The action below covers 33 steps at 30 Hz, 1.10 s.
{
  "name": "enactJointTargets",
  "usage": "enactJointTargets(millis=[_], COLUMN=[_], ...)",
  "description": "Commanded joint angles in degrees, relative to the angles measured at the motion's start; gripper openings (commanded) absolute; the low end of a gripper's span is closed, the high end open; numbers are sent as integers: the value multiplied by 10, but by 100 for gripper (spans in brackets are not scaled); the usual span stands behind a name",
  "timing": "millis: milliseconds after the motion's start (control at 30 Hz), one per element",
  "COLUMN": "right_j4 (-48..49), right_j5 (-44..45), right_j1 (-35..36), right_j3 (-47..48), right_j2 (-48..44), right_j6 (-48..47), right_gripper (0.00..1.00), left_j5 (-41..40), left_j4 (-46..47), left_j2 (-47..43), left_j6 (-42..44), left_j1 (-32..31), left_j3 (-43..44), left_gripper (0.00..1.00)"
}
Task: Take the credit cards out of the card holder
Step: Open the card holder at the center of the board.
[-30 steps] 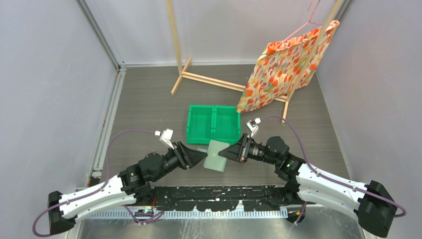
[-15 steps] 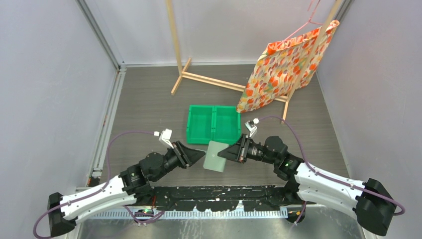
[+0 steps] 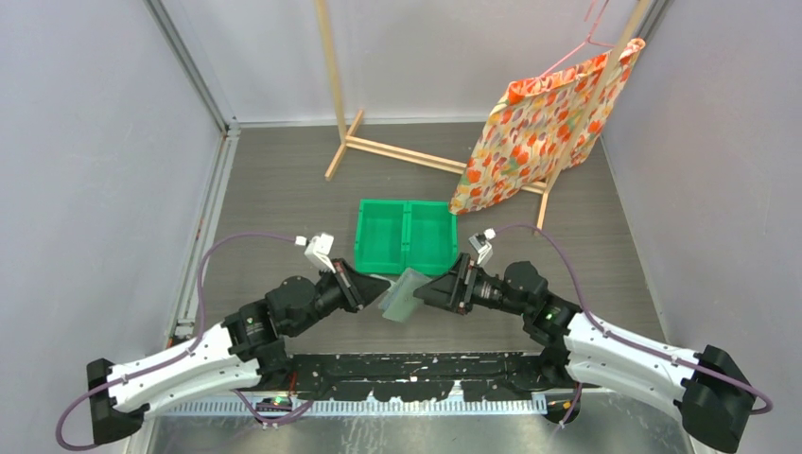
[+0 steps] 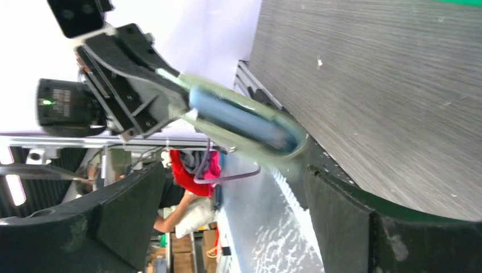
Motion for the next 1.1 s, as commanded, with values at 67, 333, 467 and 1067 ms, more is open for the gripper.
enactJointTargets(millis=[67, 333, 467, 1067], right_j4=[-113, -217, -203, 359], right_j5=[58, 101, 112, 45], right_j1=[-2, -3, -2, -1], right_j3=[-5, 11, 12, -77], right_j2=[-41, -75, -40, 310], right_j6=[-25, -71, -70, 80], right_gripper=[100, 100, 100, 78], left_j5=[10, 29, 29, 16], left_j4=[14, 44, 23, 34], left_j2=[60, 117, 112, 81], left_j6=[35, 37, 33, 40], left_j1=[2, 2, 2, 2], left_j3=[37, 55, 69, 60], left_gripper=[1, 1, 1, 0])
